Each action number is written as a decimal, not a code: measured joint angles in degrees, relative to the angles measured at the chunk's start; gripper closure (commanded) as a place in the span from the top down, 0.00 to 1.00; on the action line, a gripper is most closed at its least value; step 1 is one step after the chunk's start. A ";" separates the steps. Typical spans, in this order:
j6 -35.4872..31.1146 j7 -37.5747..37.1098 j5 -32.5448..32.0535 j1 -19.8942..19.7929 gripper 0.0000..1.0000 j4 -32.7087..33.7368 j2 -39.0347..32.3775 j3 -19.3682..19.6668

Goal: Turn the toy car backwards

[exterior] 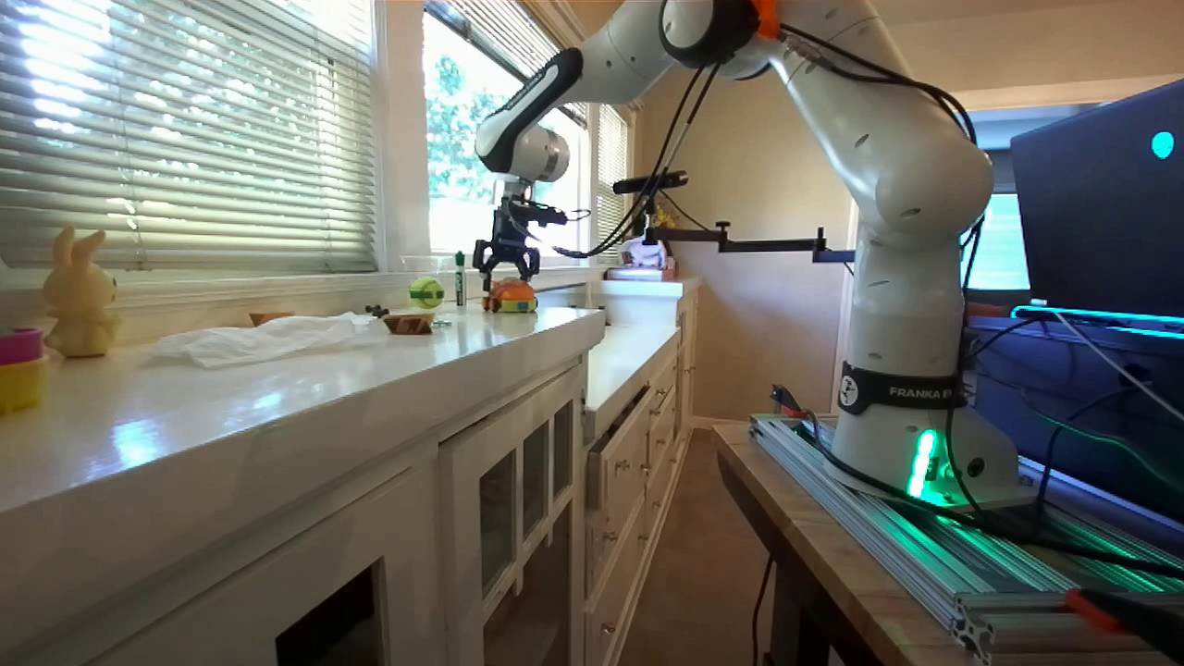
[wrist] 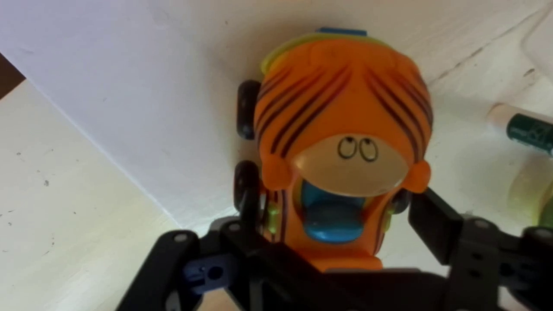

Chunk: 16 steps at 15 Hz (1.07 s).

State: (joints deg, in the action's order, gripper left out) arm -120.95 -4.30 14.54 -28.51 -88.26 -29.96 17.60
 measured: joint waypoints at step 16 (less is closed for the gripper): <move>9.37 -0.24 -5.44 6.34 0.45 -3.87 8.08 -0.16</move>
State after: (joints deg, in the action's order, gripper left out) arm -111.59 -4.54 9.10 -22.18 -92.13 -21.88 17.45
